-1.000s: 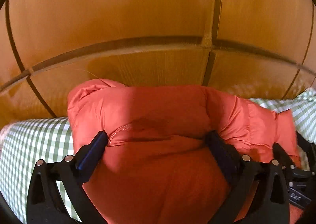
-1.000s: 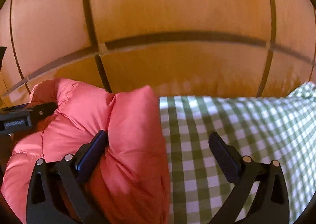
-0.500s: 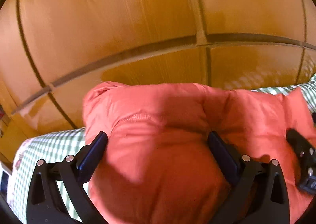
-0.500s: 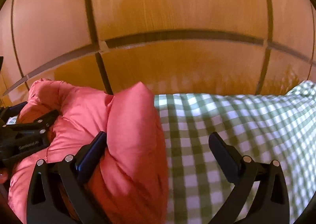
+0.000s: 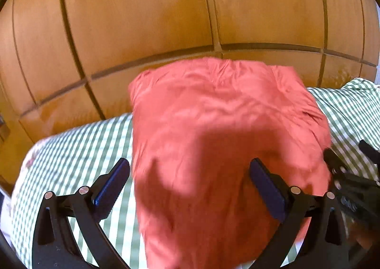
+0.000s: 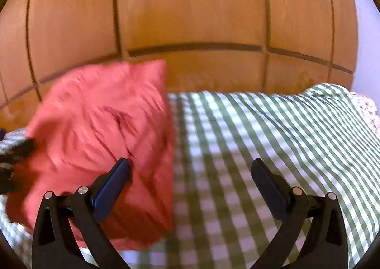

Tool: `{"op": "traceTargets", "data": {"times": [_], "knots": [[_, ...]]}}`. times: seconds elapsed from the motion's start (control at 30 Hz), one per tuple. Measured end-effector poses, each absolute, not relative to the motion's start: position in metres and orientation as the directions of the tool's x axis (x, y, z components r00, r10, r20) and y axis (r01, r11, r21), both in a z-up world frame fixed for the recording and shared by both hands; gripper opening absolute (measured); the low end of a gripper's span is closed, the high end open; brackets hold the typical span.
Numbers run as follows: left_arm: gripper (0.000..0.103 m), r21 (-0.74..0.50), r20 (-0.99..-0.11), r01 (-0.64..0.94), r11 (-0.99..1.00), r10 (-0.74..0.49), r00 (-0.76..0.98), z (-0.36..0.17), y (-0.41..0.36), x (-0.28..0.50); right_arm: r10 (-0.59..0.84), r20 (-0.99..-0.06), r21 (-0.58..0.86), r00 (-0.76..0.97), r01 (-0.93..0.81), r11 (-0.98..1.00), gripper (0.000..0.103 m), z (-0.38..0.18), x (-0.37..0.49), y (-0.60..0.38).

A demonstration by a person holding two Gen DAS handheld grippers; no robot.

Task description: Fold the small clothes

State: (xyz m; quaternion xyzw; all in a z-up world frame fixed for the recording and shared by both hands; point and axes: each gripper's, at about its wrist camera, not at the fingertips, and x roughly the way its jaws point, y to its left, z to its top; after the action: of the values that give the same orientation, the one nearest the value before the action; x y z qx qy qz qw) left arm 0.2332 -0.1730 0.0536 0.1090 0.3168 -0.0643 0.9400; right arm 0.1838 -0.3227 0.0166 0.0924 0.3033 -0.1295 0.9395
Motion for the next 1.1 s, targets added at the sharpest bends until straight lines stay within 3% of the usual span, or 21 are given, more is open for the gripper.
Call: {"op": "traceTargets", "data": {"times": [0.1,0.27,0.43,0.83,1.1], "knots": [[0.100,0.151,-0.615,0.166,0.975,-0.039,0.788,0.055,-0.161,0.210,-0.205,-0.614,0.140,0.762,0.362,0.922,0.101,0.022,0.170,-0.331],[0.100,0.086,-0.627,0.140,0.986,-0.056,0.777,0.053,-0.143,0.180,-0.099,-0.629,0.197,0.771,0.281,0.939,0.101,0.022,0.142,-0.319],[0.100,0.134,-0.637,0.064,0.989,0.037,0.770,0.044,-0.136,0.151,-0.052,-0.618,0.188,0.784,0.212,0.959,0.101,0.025,0.107,-0.291],[0.100,0.187,-0.641,0.060,0.981,0.076,0.764,0.031,-0.122,0.095,-0.100,-0.593,0.046,0.799,0.157,0.987,0.101,0.033,0.063,-0.257],[0.100,0.179,-0.651,0.050,0.983,0.080,0.755,0.029,-0.111,0.075,-0.104,-0.571,0.033,0.814,0.150,0.988,0.101,0.041,0.047,-0.253]]}}
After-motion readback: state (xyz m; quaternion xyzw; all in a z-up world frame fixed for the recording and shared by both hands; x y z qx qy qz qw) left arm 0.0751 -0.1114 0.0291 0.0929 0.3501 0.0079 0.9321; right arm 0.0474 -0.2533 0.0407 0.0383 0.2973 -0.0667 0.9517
